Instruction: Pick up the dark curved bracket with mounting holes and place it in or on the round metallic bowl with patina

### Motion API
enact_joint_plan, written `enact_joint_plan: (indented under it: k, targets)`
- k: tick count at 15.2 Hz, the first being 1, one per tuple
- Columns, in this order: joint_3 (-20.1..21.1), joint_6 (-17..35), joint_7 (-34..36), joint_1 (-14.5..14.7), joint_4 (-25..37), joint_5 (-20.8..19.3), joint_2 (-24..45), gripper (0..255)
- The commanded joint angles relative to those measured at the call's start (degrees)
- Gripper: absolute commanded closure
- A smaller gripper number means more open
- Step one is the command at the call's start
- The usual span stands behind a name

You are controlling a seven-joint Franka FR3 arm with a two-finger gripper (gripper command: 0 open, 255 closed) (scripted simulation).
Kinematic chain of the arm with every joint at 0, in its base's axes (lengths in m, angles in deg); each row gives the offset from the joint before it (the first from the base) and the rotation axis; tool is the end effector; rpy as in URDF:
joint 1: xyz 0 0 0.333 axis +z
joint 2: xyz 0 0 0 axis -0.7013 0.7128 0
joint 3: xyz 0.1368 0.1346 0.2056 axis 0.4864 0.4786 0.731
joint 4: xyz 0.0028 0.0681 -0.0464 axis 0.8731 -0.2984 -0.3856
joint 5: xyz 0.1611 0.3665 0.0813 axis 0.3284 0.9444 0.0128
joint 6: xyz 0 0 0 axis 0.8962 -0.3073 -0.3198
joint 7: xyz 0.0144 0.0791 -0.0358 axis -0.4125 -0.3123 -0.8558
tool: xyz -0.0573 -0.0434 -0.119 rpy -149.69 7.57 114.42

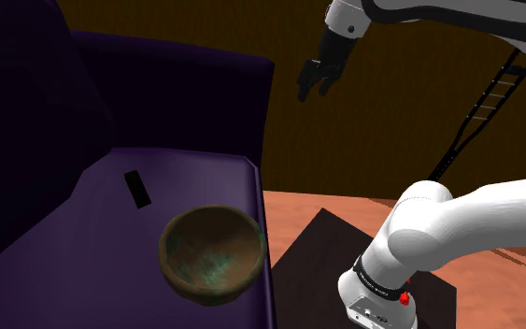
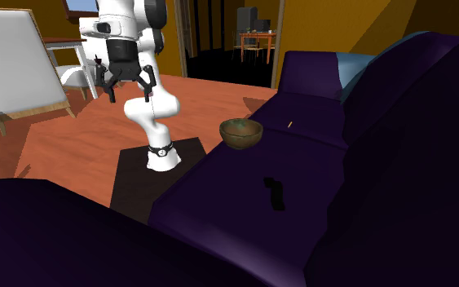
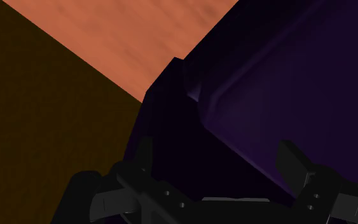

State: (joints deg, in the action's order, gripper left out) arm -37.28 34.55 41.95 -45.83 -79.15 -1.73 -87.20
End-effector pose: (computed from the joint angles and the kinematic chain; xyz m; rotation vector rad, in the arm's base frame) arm 0.3704 -0.0430 0.5801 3.0545 -0.2191 0.3162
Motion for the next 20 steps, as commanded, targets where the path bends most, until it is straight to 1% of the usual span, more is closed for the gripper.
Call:
enact_joint_plan:
  k: [1, 7, 12, 16, 20]
  targets:
    - [0.0, 0.0, 0.0, 0.0, 0.0, 0.0, 0.0, 0]
    - [7.3, 5.6, 8.8, 1.4, -1.4, 1.9, 4.8, 0]
    - [13.4, 10.1, 16.2, 2.1, -0.4, 2.5, 10.9, 0]
    - [18.3, 13.2, 22.4, 2.2, 1.8, 1.9, 16.9, 0]
    - [23.0, 15.6, 29.0, 2.1, 5.3, -0.2, 24.0, 0]
